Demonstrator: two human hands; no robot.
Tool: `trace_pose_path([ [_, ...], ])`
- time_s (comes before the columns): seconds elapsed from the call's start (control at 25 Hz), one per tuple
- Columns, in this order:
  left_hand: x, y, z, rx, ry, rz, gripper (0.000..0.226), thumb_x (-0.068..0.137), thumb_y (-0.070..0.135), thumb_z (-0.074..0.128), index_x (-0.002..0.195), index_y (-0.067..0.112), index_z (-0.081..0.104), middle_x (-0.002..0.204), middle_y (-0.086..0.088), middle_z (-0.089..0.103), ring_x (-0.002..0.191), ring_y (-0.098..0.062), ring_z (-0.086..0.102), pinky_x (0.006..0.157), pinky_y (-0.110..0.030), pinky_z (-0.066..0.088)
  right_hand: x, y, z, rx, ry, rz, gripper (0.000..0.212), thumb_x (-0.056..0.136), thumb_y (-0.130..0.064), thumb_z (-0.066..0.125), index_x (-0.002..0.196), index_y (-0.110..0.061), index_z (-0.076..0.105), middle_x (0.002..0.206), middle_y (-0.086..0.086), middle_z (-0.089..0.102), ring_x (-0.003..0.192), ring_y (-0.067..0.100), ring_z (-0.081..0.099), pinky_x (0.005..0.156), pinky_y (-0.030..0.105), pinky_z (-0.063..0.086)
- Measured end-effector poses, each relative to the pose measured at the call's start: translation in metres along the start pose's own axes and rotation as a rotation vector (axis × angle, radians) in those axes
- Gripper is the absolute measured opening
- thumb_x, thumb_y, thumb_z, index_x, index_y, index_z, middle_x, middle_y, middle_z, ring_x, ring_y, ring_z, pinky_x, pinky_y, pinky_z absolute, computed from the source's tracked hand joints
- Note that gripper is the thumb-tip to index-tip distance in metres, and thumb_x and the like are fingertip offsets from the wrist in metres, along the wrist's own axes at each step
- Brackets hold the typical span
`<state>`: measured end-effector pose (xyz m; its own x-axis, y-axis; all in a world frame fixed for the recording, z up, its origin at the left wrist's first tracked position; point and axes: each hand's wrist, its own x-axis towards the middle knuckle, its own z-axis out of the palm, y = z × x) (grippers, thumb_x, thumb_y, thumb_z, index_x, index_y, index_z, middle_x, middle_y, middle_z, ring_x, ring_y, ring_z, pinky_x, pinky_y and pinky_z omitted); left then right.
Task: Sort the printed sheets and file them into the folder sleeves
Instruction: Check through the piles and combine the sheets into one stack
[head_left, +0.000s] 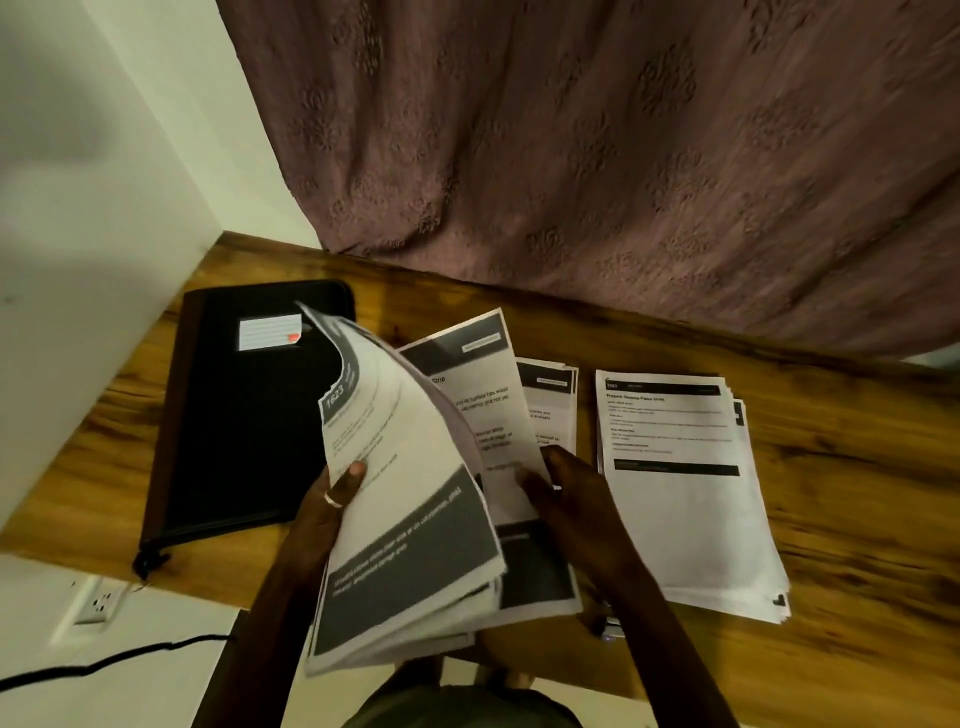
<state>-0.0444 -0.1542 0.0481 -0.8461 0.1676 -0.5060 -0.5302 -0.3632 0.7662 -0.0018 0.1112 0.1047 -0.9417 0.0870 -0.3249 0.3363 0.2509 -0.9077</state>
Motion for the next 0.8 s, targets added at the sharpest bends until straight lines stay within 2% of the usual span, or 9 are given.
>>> trace_pose_path([
  [0.16,0.002,0.009,0.004,0.216,-0.028,0.09,0.042,0.089,0.019,0.07,0.128,0.012,0.056,0.119,-0.018,0.07,0.101,-0.039,0.07,0.077,-0.05,0.061,-0.006,0.008,0.009,-0.038,-0.052,-0.024,0.025,0.09,-0.028,0.067,0.114,-0.026,0.06,0.112,-0.015,0.067,0.104,0.004,0.065,0.095,0.032,0.054],
  [0.32,0.0,0.021,0.009,0.262,-0.049,0.111,0.089,0.049,0.051,0.094,0.123,0.016,0.058,0.114,-0.012,0.073,0.095,-0.034,0.073,0.067,-0.039,0.062,0.003,0.024,0.003,0.597,0.052,0.278,0.05,0.089,-0.057,0.049,0.123,-0.022,0.062,0.114,0.004,0.072,0.101,0.023,0.071,0.082,0.043,0.058],
  [0.44,-0.002,0.025,0.017,0.162,-0.069,0.117,0.056,0.073,0.029,0.081,0.123,0.014,0.059,0.115,-0.012,0.073,0.098,-0.035,0.072,0.07,-0.044,0.063,0.011,0.026,0.002,0.877,-0.027,0.36,0.077,0.072,-0.071,0.068,0.126,-0.017,0.063,0.123,0.017,0.066,0.11,0.037,0.066,0.09,0.054,0.053],
  [0.52,0.001,0.024,0.022,0.108,-0.09,0.092,0.048,0.083,0.017,0.067,0.13,0.01,0.056,0.12,-0.016,0.07,0.104,-0.04,0.069,0.078,-0.05,0.061,0.015,0.023,0.007,1.056,-0.158,0.391,0.075,0.053,-0.053,0.09,0.111,-0.008,0.072,0.107,0.021,0.071,0.092,0.038,0.071,0.072,0.048,0.059],
  [0.56,0.003,0.023,0.023,0.088,-0.116,0.082,0.054,0.082,0.02,0.072,0.132,0.008,0.054,0.122,-0.017,0.069,0.106,-0.042,0.067,0.08,-0.052,0.061,0.017,0.021,0.008,1.167,-0.215,0.392,0.07,0.051,-0.043,0.094,0.105,-0.005,0.073,0.099,0.022,0.072,0.084,0.037,0.072,0.064,0.045,0.06],
  [0.6,0.005,0.023,0.025,0.094,-0.132,0.075,0.065,0.076,0.027,0.081,0.132,0.007,0.054,0.122,-0.018,0.069,0.106,-0.042,0.068,0.079,-0.051,0.061,0.02,0.021,0.008,1.248,-0.227,0.39,0.068,0.056,-0.039,0.093,0.109,-0.004,0.071,0.097,0.022,0.071,0.082,0.038,0.072,0.063,0.044,0.06],
  [0.68,0.01,0.023,0.028,0.218,-0.113,0.079,0.077,0.064,0.037,0.09,0.128,0.009,0.057,0.119,-0.017,0.07,0.103,-0.039,0.07,0.077,-0.048,0.062,0.025,0.022,0.006,1.267,-0.21,0.383,0.074,0.077,-0.052,0.077,0.133,-0.009,0.055,0.114,0.021,0.067,0.098,0.039,0.068,0.075,0.047,0.058],
  [0.72,0.013,0.022,0.028,0.302,-0.098,0.094,0.067,0.069,0.031,0.089,0.125,0.01,0.058,0.118,-0.015,0.071,0.101,-0.036,0.071,0.077,-0.047,0.061,0.026,0.022,0.003,1.173,-0.175,0.379,0.074,0.086,-0.062,0.062,0.14,-0.014,0.049,0.122,0.02,0.064,0.106,0.039,0.065,0.082,0.048,0.057],
  [0.8,0.019,0.021,0.031,0.433,-0.074,0.119,0.044,0.082,0.015,0.077,0.122,0.013,0.059,0.115,-0.009,0.072,0.101,-0.028,0.072,0.082,-0.046,0.061,0.029,0.022,-0.007,0.895,-0.062,0.375,0.063,0.092,-0.068,0.042,0.131,-0.021,0.059,0.12,0.017,0.068,0.105,0.035,0.067,0.086,0.047,0.056],
])
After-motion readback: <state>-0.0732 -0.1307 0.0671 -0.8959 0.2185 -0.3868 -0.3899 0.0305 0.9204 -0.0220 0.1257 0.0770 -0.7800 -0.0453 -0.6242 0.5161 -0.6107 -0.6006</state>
